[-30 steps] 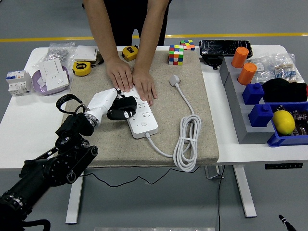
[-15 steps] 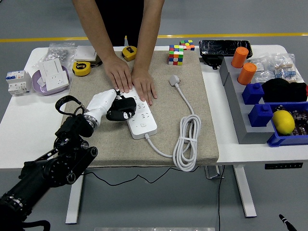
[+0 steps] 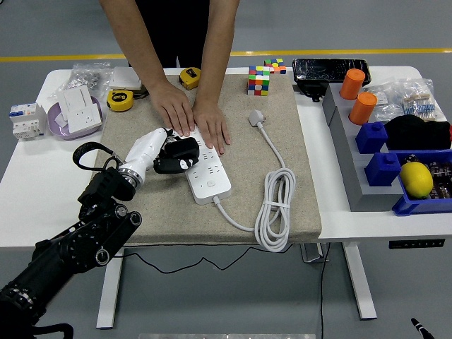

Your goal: Pick up the plug,place it near the board,insert it into the board,press the button

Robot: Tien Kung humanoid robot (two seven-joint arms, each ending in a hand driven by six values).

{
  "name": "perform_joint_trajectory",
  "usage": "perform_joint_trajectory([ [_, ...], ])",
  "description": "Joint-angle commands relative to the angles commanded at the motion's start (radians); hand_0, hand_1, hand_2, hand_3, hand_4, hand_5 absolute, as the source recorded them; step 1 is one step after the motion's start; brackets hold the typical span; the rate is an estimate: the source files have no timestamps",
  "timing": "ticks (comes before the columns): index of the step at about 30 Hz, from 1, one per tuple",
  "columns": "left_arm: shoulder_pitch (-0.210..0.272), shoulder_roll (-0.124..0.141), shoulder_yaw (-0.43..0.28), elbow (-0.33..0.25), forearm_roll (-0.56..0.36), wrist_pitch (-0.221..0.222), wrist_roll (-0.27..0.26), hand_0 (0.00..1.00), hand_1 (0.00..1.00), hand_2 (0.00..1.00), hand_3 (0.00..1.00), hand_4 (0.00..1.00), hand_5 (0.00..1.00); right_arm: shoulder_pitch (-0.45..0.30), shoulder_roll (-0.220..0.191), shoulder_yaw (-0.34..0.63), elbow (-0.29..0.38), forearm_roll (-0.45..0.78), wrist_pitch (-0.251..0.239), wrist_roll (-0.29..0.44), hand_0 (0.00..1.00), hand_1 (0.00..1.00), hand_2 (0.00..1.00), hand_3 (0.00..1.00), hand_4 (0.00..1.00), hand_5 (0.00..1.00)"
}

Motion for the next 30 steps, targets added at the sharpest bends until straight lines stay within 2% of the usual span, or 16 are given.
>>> perform_joint_trajectory([
  [5, 0.005, 0.0, -0.01, -0.001, 0.003, -0.002, 0.0, 0.384, 0.217, 0.272, 0.266, 0.568, 0.26, -0.003, 0.001, 0.002, 0.0, -0.001, 0.0, 0.0, 0.813, 0.734, 0.734, 0.765, 0.998, 0.998],
  [9, 0.023, 0.0, -0.052, -0.02, 0.004, -0.001, -0.004, 0.386, 0.218, 0.272, 0.266, 0.568, 0.263, -0.003, 0.002, 0.002, 0.0, 0.0, 0.0, 0.001, 0.813, 0.734, 0.734, 0.765, 0.998, 0.998],
  [15, 0.066, 0.0, -0.159, -0.111, 0.011, 0.015, -0.009, 0.388, 0.216, 0.271, 0.267, 0.567, 0.263, -0.004, 0.004, 0.005, 0.0, 0.001, -0.001, 0.0, 0.813, 0.734, 0.734, 0.765, 0.998, 0.998],
  [19, 0.075, 0.0, -0.196, -0.129, 0.027, 0.021, -0.005, 0.388, 0.216, 0.271, 0.267, 0.567, 0.263, -0.005, 0.005, 0.006, 0.0, 0.003, -0.001, 0.0, 0.813, 0.734, 0.734, 0.765, 0.998, 0.998],
  [24, 0.08, 0.011, -0.215, -0.104, 0.058, 0.031, -0.001, 0.387, 0.227, 0.271, 0.269, 0.562, 0.266, -0.003, 0.005, 0.006, 0.0, 0.006, -0.002, 0.002, 0.813, 0.734, 0.734, 0.765, 0.998, 0.998],
  [30, 0.081, 0.011, -0.24, -0.021, 0.127, 0.051, -0.007, 0.395, 0.238, 0.276, 0.277, 0.562, 0.268, -0.003, 0.006, 0.006, 0.0, 0.008, -0.002, 0.002, 0.813, 0.734, 0.734, 0.765, 0.998, 0.998],
])
